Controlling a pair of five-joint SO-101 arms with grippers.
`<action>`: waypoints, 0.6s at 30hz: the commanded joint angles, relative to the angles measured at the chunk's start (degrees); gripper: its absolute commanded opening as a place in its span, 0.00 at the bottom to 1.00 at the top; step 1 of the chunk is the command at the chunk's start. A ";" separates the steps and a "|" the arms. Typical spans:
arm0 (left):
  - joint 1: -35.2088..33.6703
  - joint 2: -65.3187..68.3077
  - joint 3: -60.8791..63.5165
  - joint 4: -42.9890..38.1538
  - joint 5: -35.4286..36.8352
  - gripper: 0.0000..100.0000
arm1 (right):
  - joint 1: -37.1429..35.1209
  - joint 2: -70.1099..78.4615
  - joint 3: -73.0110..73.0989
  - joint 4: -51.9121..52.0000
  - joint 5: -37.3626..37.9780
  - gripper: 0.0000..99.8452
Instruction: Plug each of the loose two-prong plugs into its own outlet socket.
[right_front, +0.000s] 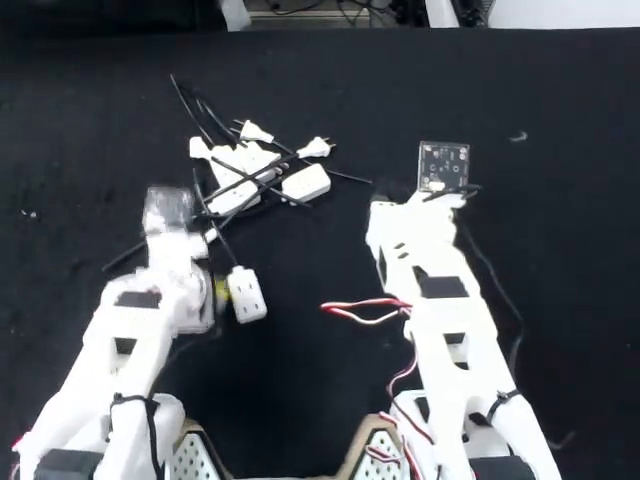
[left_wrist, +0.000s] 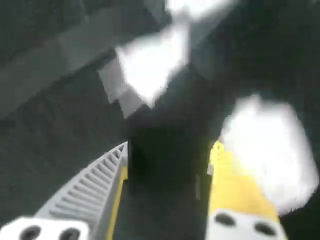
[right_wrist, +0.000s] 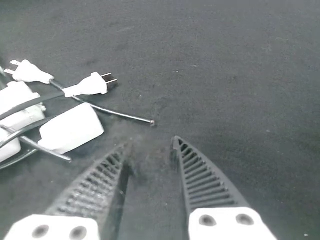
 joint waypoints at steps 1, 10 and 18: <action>-2.42 -0.70 -2.95 5.63 -2.99 0.26 | -0.70 -0.13 -0.92 -1.32 0.70 0.12; -9.36 -0.79 -13.49 11.43 -2.46 0.26 | -0.70 -0.13 -0.92 -1.32 0.70 0.12; -7.69 0.97 -22.29 8.35 7.12 0.26 | -0.70 -0.13 -0.92 -1.32 0.70 0.12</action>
